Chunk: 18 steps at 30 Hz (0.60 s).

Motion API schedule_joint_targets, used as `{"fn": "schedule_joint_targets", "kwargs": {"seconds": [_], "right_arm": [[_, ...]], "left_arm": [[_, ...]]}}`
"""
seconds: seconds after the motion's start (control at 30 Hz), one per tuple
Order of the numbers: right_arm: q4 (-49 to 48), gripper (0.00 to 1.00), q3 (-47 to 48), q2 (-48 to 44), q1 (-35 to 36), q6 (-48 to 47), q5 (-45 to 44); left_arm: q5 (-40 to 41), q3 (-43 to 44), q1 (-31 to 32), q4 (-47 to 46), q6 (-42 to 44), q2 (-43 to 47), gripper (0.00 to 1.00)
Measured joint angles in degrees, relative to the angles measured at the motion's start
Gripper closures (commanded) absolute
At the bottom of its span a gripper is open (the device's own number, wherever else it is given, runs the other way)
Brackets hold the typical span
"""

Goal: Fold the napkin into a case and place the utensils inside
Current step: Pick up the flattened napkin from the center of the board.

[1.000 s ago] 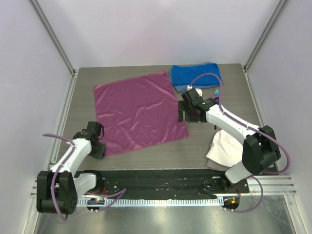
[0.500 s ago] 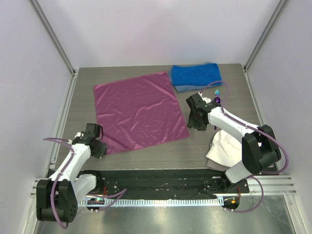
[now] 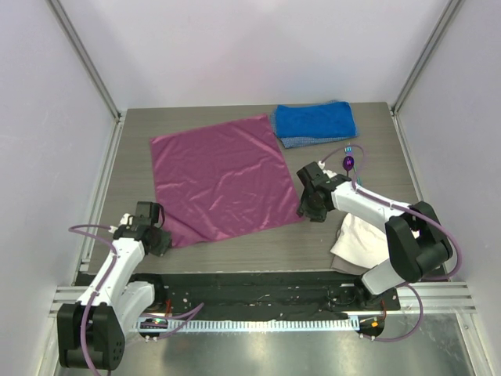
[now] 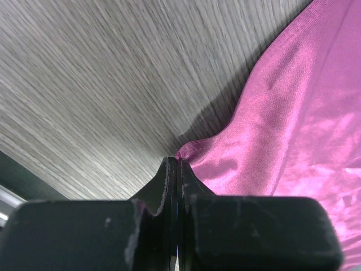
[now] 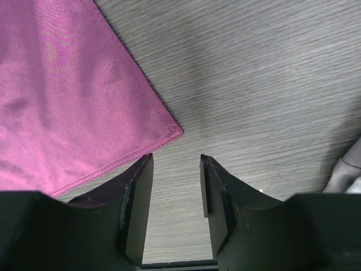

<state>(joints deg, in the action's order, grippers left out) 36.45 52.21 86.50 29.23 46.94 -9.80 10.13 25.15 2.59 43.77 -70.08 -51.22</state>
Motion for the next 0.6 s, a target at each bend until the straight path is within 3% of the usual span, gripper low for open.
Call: {"fn": "schedule_joint_targets", "kwargs": {"seconds": [0.6], "right_arm": [[-4.70,0.58,-1.31,2.99,0.35,2.14,-0.17]], "left_arm": [[-0.33,-1.42,0.00,-0.87,0.22,0.07,1.00]]}}
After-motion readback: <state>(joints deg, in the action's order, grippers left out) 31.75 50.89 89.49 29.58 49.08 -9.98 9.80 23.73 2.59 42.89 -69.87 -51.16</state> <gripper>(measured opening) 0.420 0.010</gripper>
